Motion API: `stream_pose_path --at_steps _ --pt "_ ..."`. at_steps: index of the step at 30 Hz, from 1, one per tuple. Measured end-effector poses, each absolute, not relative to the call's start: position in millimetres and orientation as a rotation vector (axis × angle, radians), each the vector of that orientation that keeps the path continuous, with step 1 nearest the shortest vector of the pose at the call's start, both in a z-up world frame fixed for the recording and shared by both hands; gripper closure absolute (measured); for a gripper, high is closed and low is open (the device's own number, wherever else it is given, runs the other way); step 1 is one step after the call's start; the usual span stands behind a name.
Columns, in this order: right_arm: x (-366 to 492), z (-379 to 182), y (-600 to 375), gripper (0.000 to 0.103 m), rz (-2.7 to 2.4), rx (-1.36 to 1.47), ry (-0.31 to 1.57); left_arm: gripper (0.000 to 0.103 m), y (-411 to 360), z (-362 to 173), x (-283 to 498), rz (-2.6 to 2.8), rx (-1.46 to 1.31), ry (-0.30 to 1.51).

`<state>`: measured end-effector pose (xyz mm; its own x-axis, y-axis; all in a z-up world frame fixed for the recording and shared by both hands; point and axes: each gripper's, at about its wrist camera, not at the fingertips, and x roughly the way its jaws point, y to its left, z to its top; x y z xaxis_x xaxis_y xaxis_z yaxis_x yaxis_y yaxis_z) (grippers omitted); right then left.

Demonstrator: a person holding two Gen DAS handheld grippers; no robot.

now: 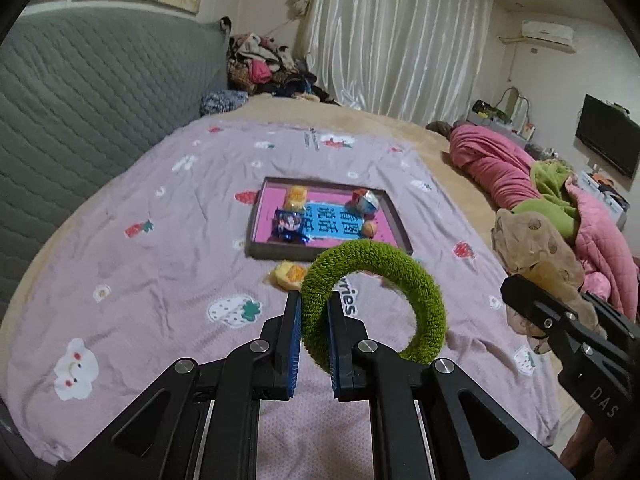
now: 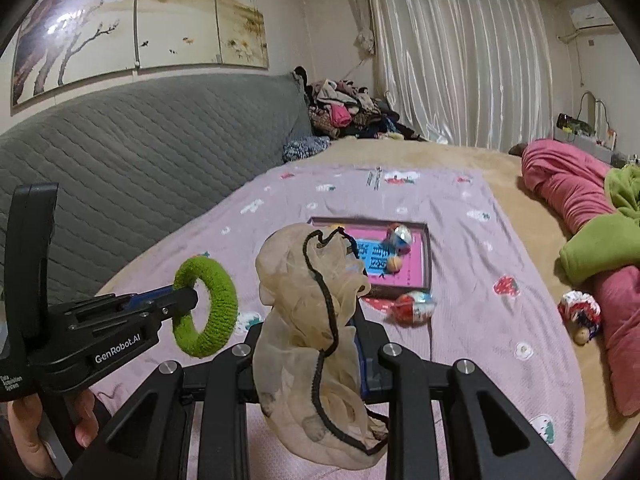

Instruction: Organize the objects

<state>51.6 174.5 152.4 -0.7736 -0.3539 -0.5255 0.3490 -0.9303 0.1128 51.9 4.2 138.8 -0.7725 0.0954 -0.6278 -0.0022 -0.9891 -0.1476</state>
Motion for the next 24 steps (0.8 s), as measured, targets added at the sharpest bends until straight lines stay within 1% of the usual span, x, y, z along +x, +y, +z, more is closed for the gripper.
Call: stream_pose_path --at_steps 15,24 --pt "51.4 212.7 171.2 0.075 -2.687 0.643 0.065 0.091 5.1 208.4 49.7 2.95 -0.873 -0.11" --pt "41.2 242.6 165.1 0.074 -2.702 0.573 0.09 0.091 13.1 234.1 37.2 2.966 -0.8 -0.057"
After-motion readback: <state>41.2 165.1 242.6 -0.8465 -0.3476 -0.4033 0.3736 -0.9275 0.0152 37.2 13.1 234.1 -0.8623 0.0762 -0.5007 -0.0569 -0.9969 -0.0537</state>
